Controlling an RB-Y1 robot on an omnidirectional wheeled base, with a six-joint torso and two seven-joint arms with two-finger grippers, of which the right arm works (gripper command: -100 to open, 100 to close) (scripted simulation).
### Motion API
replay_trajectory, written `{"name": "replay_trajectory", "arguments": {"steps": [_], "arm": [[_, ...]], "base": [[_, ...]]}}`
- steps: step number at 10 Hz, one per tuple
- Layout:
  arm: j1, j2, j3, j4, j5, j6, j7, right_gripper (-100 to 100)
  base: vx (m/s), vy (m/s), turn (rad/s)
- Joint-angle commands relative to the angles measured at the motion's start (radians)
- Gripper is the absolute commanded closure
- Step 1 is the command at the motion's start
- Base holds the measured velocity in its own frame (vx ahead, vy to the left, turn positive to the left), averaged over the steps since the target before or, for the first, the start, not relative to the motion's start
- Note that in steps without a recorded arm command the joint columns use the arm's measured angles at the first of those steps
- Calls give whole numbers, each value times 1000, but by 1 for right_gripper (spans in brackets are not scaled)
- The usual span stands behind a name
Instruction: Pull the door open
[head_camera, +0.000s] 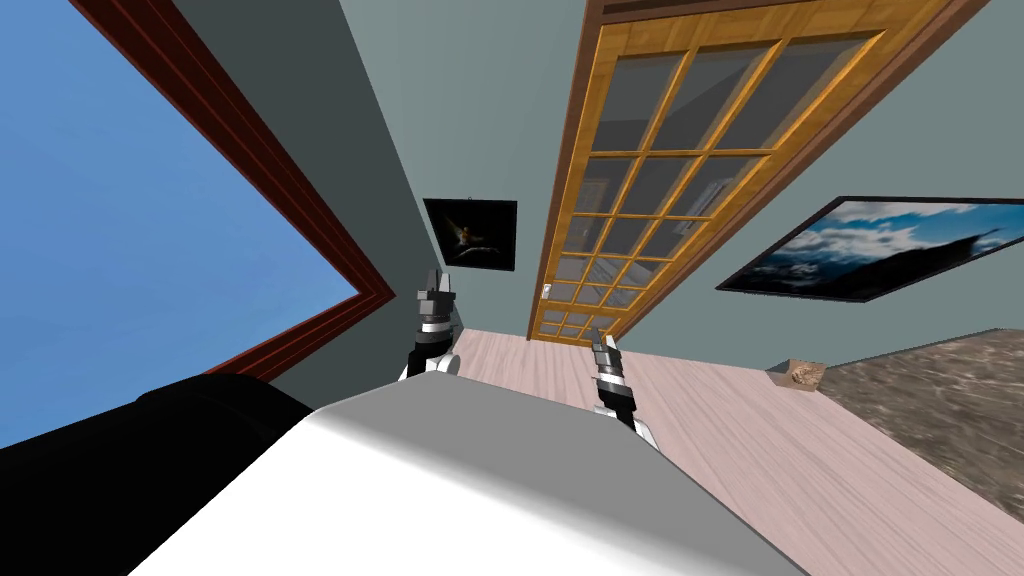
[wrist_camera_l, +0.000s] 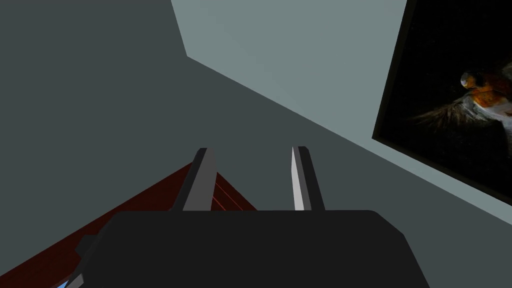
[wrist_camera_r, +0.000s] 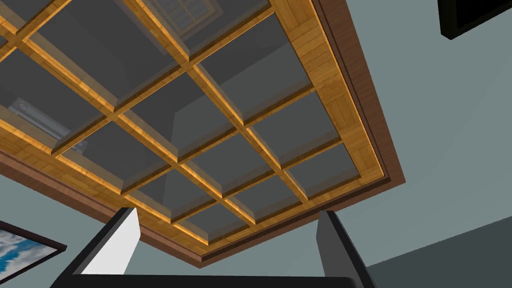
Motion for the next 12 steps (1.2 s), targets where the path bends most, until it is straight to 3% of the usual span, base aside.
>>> {"name": "replay_trajectory", "arguments": {"steps": [1, 12], "arm": [[-4, 0, -8, 34, 12, -12, 34, -100], [-48, 4, -61, 256, 89, -73, 235, -100]], "base": [[122, 45, 32], [109, 42, 35]]}}
